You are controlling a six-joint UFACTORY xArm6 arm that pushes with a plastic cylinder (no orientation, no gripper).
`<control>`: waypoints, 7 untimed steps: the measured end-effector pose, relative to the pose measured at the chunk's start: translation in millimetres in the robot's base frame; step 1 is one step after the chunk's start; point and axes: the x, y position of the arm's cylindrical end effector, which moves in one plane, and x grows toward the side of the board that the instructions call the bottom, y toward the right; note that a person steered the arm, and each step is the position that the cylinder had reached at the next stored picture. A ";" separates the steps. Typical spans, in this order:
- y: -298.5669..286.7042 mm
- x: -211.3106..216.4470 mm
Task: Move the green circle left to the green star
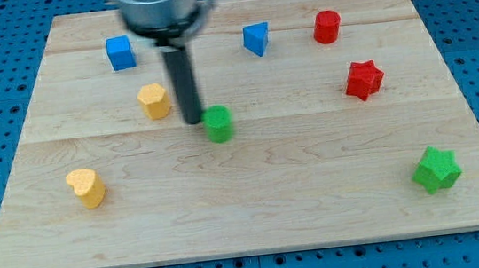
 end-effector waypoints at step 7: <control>96.0 41.8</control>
